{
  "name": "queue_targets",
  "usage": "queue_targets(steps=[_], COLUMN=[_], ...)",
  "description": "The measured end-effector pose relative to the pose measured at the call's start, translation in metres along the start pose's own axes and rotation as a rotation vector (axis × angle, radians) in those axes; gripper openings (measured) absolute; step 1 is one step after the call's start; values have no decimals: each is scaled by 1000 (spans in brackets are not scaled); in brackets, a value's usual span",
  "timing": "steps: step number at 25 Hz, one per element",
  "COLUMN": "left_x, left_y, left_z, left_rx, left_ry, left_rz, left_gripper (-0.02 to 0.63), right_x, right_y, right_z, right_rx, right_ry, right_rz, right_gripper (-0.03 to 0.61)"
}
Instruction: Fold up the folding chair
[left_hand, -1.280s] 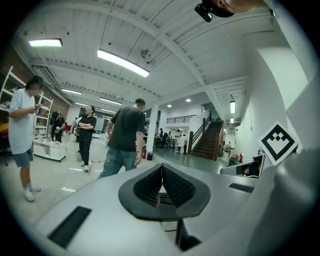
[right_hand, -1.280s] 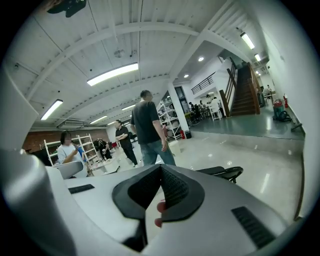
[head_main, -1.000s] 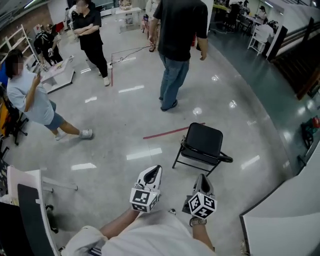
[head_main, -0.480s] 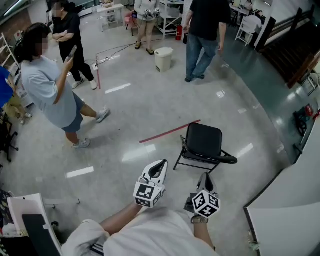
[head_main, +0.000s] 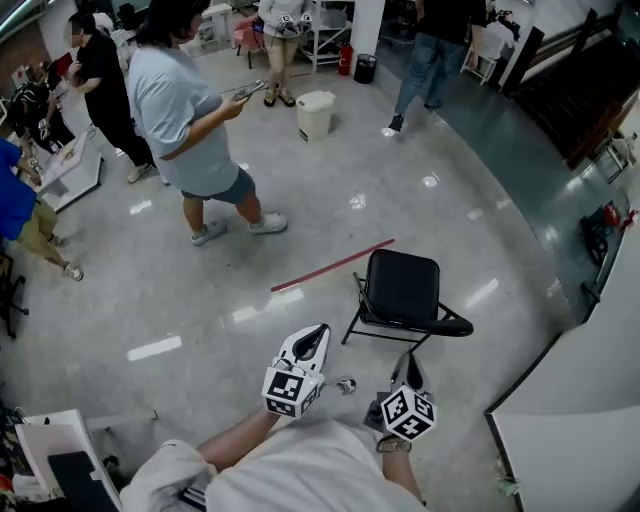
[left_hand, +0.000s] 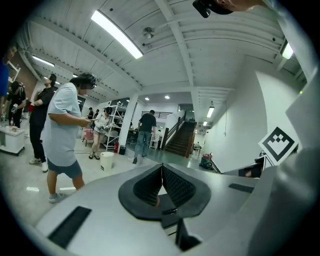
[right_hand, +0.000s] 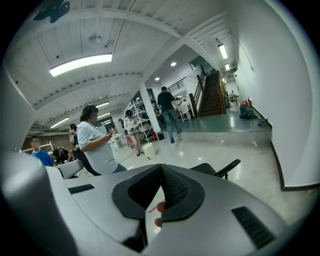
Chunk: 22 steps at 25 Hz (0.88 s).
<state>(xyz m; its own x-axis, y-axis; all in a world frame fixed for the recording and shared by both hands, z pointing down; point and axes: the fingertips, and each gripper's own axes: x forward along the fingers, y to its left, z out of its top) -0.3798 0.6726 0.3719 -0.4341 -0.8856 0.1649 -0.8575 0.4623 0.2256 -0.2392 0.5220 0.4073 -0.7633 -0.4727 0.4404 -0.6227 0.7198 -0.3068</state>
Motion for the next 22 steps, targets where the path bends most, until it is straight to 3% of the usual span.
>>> queue_targets(steps=[7,16,22], left_x=[60,148,209], left_y=[-4,-2,-36], left_z=[2,17,24], left_rx=[26,82,106], left_ry=[56,84,66], left_rz=[-31,-20,-26], left_gripper=[12,12,12], right_x=[49,125,153], right_y=[-44,-77,-128], right_z=[7,38,75], right_rx=[124,215,249], right_ry=[46,68,37], right_rz=[-91,-80,-93], right_gripper=[3,5,3])
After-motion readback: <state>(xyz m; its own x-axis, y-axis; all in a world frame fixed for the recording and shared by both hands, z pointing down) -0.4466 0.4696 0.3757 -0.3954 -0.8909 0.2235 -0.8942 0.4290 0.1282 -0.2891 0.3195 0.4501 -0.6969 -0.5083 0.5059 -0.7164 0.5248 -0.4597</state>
